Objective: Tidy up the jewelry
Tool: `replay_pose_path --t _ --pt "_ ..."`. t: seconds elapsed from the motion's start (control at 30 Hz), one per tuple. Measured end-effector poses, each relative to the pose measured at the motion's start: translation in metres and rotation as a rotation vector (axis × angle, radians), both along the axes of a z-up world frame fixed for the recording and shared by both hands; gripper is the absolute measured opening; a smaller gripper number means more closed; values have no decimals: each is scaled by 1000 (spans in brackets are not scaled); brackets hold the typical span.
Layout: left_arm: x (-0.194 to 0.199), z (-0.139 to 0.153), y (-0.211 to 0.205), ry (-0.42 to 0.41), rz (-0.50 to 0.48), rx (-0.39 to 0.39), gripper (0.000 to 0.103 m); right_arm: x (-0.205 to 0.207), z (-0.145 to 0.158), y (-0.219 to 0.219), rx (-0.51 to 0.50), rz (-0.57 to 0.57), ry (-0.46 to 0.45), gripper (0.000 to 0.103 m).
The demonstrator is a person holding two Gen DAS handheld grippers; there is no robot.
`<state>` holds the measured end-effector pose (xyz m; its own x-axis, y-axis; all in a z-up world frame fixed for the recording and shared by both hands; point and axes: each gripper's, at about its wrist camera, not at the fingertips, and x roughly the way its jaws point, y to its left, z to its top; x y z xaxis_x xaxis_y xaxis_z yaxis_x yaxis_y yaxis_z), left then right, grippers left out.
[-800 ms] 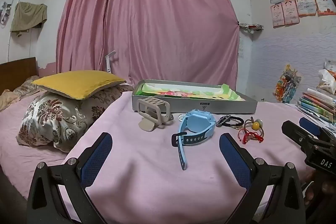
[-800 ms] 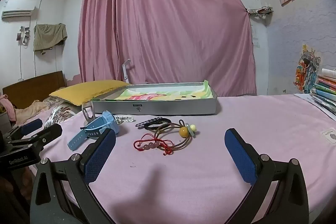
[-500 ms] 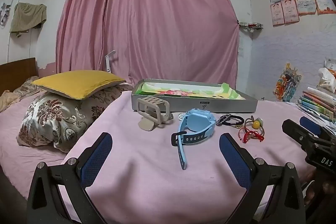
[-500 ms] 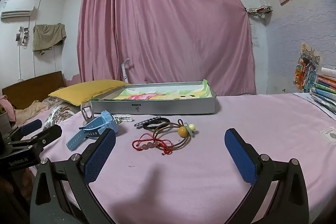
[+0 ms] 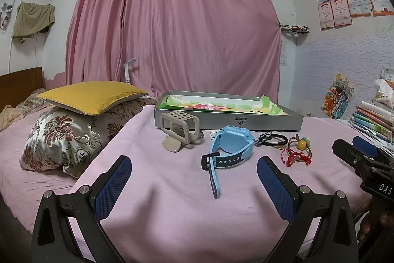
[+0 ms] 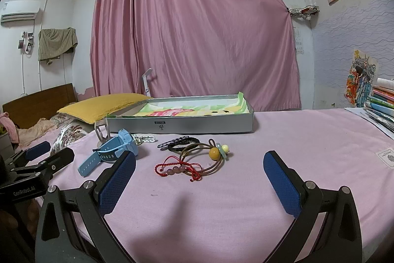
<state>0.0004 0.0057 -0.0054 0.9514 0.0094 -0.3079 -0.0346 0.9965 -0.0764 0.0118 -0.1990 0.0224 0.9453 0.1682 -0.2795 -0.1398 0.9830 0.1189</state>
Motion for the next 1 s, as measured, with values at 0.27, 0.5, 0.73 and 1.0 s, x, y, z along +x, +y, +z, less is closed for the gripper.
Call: replay_pose_path --t 0.27,0.5,0.73,1.0 --pt "5 -3 -7 3 3 5 102 0 -2 0 3 2 2 102" --pt "5 -3 -7 6 4 5 102 3 -5 3 1 4 11 102" --pt "5 -3 -7 7 6 7 102 4 -6 4 3 6 12 102" --pt "5 -2 -7 5 6 7 102 3 -4 3 5 1 9 102"
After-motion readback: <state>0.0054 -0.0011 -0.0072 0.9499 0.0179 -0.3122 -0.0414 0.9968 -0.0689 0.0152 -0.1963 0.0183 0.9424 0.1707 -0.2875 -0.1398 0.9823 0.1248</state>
